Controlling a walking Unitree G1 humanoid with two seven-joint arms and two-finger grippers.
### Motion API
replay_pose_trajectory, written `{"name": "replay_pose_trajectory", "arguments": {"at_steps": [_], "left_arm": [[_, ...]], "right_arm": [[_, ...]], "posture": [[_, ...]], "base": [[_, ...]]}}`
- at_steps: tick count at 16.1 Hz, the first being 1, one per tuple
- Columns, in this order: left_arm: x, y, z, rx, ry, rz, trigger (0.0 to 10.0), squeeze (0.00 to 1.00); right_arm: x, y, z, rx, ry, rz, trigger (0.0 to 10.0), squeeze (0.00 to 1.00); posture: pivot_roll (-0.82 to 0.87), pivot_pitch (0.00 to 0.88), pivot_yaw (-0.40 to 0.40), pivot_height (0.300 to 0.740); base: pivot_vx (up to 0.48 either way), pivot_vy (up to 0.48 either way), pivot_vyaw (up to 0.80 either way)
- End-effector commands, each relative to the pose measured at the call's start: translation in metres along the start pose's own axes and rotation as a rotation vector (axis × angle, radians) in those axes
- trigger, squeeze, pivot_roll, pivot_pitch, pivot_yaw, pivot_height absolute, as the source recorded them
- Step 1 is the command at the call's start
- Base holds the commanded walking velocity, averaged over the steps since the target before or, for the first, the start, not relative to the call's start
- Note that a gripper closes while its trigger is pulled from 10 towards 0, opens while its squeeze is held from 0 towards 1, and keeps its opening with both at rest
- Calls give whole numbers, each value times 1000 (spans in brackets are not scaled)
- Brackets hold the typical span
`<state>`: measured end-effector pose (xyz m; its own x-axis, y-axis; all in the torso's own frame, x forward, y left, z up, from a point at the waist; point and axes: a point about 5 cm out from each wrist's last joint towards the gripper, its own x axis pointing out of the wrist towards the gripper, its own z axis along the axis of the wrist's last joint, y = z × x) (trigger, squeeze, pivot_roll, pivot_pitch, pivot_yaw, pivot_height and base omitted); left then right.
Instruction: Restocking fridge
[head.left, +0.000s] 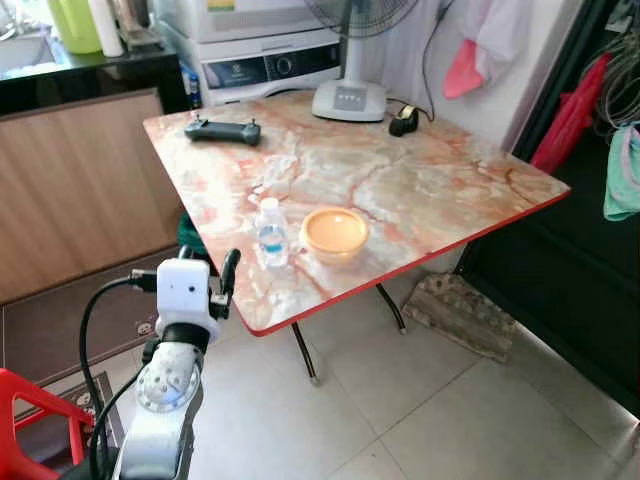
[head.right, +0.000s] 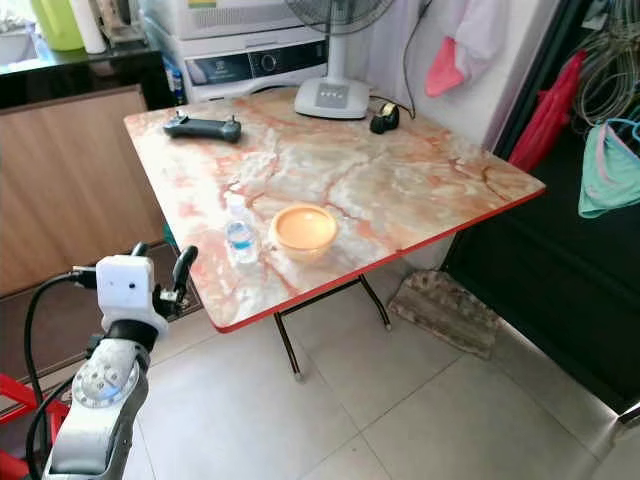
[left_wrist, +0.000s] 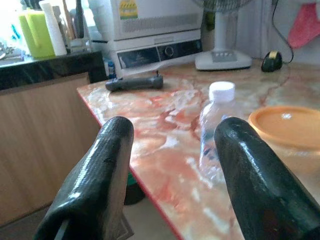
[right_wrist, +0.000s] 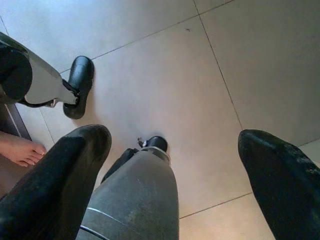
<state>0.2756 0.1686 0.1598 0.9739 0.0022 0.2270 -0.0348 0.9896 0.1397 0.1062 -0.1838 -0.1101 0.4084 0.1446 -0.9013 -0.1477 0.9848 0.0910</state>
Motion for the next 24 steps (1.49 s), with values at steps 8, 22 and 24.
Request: {"name": "replay_pose_trajectory", "arguments": {"at_steps": [8, 22, 24], "left_arm": [[4, -5, 12, -1, -28, -11, 10000, 0], [8, -13, 12, -13, -28, -43, 10000, 0], [10, -14, 15, -13, -38, -51, 10000, 0]], "right_arm": [[-1, -5, 0, -22, 9, -9, 10000, 0], [-1, -6, 0, -22, 12, 0, 10000, 0], [-1, -6, 1, -23, 11, -2, 10000, 0]], "posture": [[208, 0, -71, 740], [193, 0, -69, 740], [193, 0, -71, 740]], "base": [[255, 0, 274], [256, 0, 0], [255, 0, 0]]}}
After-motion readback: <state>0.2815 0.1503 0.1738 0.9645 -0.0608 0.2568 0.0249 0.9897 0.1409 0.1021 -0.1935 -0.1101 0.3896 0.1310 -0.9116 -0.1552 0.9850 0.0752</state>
